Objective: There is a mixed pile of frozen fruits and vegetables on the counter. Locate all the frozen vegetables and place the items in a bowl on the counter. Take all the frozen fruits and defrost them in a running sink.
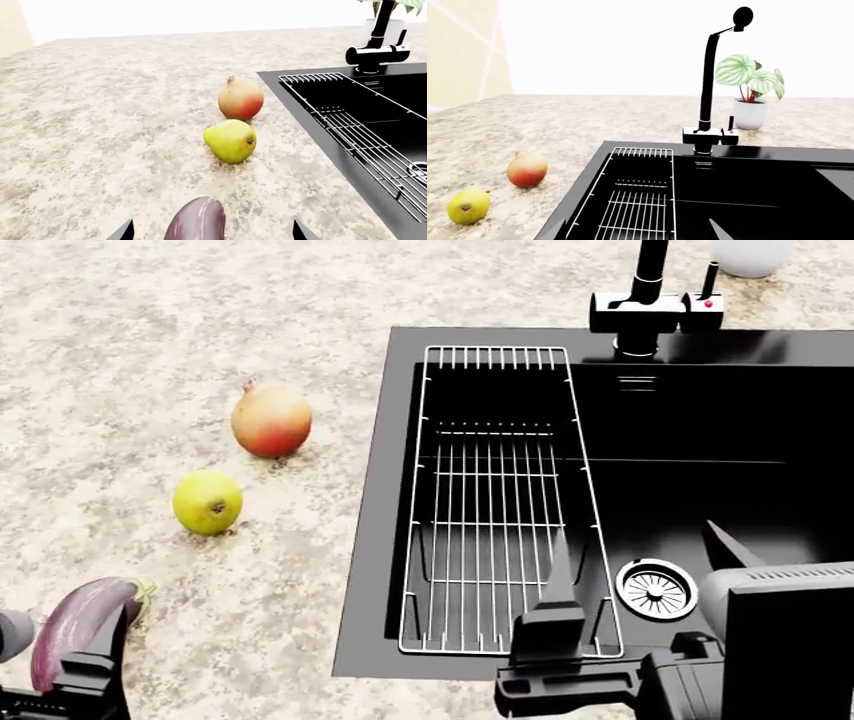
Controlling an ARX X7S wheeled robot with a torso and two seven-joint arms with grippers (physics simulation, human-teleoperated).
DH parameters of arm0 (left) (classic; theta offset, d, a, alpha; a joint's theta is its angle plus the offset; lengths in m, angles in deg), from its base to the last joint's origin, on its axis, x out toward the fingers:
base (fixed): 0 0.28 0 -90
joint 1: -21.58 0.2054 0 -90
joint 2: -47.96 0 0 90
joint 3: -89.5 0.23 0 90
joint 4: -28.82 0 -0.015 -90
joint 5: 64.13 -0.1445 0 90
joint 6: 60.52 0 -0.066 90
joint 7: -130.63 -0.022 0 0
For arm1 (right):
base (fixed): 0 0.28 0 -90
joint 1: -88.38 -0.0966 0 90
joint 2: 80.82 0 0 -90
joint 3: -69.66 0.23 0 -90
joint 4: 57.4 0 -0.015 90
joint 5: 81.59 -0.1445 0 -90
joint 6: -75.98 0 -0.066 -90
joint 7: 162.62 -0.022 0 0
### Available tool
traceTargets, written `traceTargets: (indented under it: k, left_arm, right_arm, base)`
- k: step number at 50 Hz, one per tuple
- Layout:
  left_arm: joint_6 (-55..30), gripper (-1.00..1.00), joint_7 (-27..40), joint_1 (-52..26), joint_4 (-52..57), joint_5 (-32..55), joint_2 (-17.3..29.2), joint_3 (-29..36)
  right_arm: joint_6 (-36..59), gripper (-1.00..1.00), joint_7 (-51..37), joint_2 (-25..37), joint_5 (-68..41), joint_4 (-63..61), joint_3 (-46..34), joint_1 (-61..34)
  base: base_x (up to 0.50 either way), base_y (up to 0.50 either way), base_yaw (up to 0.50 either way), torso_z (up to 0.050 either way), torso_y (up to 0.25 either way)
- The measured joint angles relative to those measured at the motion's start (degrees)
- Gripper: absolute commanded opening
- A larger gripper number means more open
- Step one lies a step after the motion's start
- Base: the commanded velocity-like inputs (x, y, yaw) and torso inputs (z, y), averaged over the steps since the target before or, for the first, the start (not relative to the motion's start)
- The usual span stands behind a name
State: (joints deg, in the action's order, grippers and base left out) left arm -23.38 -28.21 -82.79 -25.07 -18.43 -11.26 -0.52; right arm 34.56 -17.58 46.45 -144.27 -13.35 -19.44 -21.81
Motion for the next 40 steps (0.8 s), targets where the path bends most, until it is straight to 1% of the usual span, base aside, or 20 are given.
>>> traceTargets:
  k: [27,40]
  left_arm:
    - [2.9,1.0,-2.0,0.3,-8.8,-4.1,-0.7,3.5]
    - [3.6,1.0,-2.8,0.4,-11.2,-4.6,-0.9,4.4]
  right_arm:
    - [-0.5,1.0,-1.6,-0.8,-2.7,1.1,0.9,-0.1]
    - [-0.8,1.0,-1.7,-0.8,-2.8,1.4,0.9,0.0]
  base:
    - [0.0,0.0,0.0,0.0,0.0]
    - [0.0,0.0,0.0,0.0,0.0]
